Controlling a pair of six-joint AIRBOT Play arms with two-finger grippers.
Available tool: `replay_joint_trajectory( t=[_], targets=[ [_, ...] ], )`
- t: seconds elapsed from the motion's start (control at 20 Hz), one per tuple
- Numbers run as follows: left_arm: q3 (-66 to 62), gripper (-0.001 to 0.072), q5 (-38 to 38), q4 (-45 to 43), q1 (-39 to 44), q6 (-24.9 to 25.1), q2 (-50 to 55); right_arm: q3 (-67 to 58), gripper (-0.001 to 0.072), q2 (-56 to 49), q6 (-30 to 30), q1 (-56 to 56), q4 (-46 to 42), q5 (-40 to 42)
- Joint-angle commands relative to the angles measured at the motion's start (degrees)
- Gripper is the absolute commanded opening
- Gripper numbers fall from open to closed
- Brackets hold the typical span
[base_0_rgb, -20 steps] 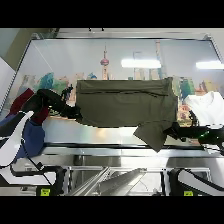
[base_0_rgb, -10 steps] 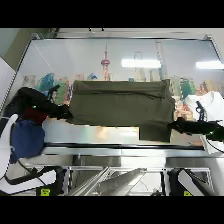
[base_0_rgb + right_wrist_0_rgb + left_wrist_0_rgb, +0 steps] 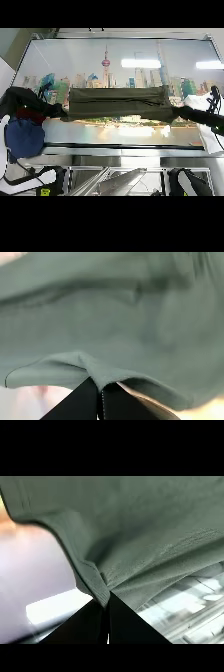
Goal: Fold the shirts.
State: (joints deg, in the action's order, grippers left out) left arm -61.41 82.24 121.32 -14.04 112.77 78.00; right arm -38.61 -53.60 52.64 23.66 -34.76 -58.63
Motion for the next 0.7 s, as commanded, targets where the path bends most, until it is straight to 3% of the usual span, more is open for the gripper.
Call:
replay_joint_trajectory(
  t=[0.0, 0.35, 0.65],
  targets=[
    [-9.97, 0.002, -1.31, -0.11, 1.99, -0.31, 8.0, -8.0, 0.0024, -12.57, -7.17, -6.82, 6.1, 8.92],
    [-25.73, 0.002, -3.93, -0.26, 6.03, -0.33, 25.51, -23.28, 0.0024, -40.0, -12.41, -11.98, 5.92, 12.74],
    [-31.32, 0.002, -1.42, -0.22, 6.03, -1.84, 33.0, -24.2, 0.0025, -43.98, -12.39, -11.26, 3.5, 12.76]
  ],
)
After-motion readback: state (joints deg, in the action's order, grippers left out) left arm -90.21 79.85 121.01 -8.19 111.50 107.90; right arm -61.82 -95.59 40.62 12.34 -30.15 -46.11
